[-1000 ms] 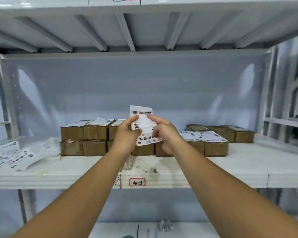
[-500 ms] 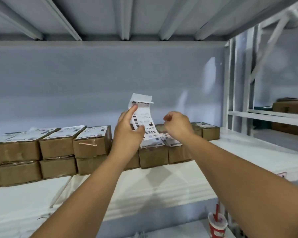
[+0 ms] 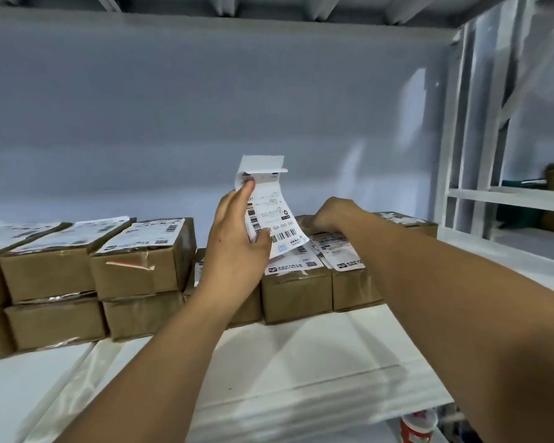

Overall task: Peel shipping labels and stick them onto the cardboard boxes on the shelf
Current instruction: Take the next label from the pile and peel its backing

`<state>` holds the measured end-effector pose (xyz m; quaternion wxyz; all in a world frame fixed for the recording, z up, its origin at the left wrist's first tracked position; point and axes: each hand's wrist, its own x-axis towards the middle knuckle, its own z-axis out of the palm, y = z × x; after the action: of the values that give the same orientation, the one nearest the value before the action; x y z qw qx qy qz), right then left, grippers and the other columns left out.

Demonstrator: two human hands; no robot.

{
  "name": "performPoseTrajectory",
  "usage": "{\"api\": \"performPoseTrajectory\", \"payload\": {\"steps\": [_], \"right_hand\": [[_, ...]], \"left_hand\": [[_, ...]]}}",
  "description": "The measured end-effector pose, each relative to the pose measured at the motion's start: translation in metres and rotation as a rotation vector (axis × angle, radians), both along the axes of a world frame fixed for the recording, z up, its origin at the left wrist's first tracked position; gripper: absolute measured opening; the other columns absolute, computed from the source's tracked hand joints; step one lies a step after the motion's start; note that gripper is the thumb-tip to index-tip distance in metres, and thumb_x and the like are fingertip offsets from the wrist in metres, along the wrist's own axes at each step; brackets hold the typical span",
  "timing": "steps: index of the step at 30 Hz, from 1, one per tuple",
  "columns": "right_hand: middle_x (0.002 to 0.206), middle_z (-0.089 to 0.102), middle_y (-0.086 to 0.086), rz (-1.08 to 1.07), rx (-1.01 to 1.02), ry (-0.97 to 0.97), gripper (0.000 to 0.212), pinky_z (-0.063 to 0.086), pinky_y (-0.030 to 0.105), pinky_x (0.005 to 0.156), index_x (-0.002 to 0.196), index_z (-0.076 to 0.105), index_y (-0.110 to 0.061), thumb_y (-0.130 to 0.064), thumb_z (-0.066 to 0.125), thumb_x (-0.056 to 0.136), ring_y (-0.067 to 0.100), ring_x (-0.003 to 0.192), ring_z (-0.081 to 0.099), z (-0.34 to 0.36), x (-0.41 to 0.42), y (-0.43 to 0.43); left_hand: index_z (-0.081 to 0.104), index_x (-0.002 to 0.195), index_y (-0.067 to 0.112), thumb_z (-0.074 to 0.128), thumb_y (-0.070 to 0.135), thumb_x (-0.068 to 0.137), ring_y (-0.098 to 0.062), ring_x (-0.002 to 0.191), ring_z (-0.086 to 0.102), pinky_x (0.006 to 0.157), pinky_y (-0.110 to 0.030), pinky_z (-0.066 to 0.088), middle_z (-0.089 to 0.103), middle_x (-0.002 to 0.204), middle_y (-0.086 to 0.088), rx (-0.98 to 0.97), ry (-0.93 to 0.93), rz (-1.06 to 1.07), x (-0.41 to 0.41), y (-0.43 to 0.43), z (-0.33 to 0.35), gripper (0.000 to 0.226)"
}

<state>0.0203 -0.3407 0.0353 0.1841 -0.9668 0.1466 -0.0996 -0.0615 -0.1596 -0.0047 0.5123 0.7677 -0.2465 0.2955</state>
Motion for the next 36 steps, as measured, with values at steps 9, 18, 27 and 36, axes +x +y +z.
{"api": "performPoseTrajectory", "payload": {"steps": [9, 18, 27, 36], "right_hand": [[0.122, 0.055, 0.002, -0.069, -0.097, 0.136, 0.046, 0.029, 0.041, 0.098, 0.114, 0.052, -0.021, -0.058, 0.049, 0.087, 0.027, 0.116, 0.048, -0.009, 0.018, 0.013], [0.128, 0.035, 0.016, -0.166, 0.150, -0.264, 0.070, 0.039, 0.037, 0.085, 0.134, 0.034, -0.021, -0.047, 0.065, 0.076, 0.035, 0.118, 0.042, -0.013, 0.015, 0.008], [0.123, 0.035, 0.009, 0.031, 0.381, -0.469, 0.064, 0.045, 0.033, 0.083, 0.129, 0.041, -0.027, -0.050, 0.066, 0.075, 0.031, 0.107, 0.050, 0.028, -0.001, 0.017], [0.128, 0.037, 0.004, 0.238, 0.362, -0.448, 0.051, 0.041, 0.033, 0.103, 0.123, 0.058, -0.035, -0.053, 0.066, 0.075, 0.024, 0.115, 0.052, 0.016, -0.075, 0.071]], "left_hand": [[0.027, 0.146, 0.032, 0.054, -0.001, 0.090, 0.002, 0.114, 0.045, 0.075, -0.002, 0.044, 0.029, 0.144, 0.016, -0.068, 0.052, -0.023, 0.004, 0.000, -0.008, 0.070], [0.032, 0.145, 0.028, 0.057, -0.001, 0.087, -0.013, 0.120, 0.052, 0.098, -0.040, 0.047, 0.034, 0.140, 0.014, -0.146, 0.112, -0.049, 0.014, 0.002, -0.010, 0.069], [0.030, 0.146, 0.029, 0.055, 0.004, 0.089, 0.014, 0.107, 0.044, 0.084, -0.004, 0.041, 0.032, 0.144, 0.007, -0.059, -0.089, 0.076, -0.012, 0.002, -0.003, 0.066], [0.024, 0.147, 0.028, 0.045, -0.001, 0.091, 0.013, 0.103, 0.034, 0.066, 0.007, 0.030, 0.027, 0.149, 0.008, -0.304, -0.174, 0.242, -0.059, 0.016, 0.030, 0.067]]}}
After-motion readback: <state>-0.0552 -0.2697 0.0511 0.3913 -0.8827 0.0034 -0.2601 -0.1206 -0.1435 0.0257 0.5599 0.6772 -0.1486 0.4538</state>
